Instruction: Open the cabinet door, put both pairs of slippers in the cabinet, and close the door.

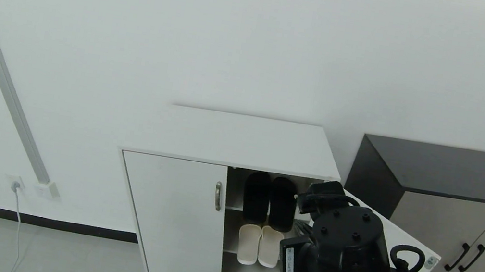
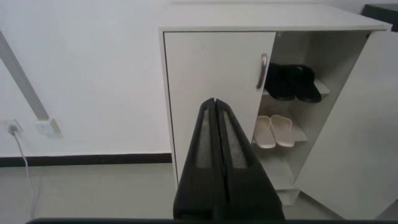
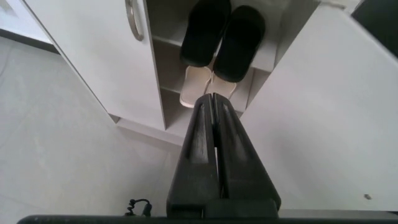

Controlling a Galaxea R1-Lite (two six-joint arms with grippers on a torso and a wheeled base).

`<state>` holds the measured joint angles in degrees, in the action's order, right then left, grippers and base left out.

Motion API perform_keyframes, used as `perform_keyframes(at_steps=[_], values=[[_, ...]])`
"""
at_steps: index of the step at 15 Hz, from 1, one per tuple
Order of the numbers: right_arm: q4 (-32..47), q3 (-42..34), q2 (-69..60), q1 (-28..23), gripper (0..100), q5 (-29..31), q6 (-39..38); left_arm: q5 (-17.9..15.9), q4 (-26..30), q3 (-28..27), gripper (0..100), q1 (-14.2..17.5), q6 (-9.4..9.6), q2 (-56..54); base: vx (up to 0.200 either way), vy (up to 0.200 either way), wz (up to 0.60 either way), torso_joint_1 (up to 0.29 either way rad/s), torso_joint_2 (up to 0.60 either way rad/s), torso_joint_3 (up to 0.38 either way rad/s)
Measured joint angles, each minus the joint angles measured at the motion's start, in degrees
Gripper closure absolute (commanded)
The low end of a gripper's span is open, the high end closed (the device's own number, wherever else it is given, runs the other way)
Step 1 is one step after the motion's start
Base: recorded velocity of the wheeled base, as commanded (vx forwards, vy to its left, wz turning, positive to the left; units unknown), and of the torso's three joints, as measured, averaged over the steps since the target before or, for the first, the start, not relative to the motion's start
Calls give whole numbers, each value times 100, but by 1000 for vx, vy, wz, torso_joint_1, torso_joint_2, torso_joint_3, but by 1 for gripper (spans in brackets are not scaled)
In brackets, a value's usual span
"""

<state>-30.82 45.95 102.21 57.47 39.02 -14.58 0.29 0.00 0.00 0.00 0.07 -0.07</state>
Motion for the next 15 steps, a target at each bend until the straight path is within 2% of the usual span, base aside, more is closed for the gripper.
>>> perform_keyframes(at_steps=[8,15], values=[[-123,-66,-2,0,100,-11,73,-2,-2,0,100,0,2,0,0,0,0,196,-431,-239],[-218,-140,-20,0,100,-18,93,-5,0,0,100,0,2,0,0,0,0,5,-9,-5]])
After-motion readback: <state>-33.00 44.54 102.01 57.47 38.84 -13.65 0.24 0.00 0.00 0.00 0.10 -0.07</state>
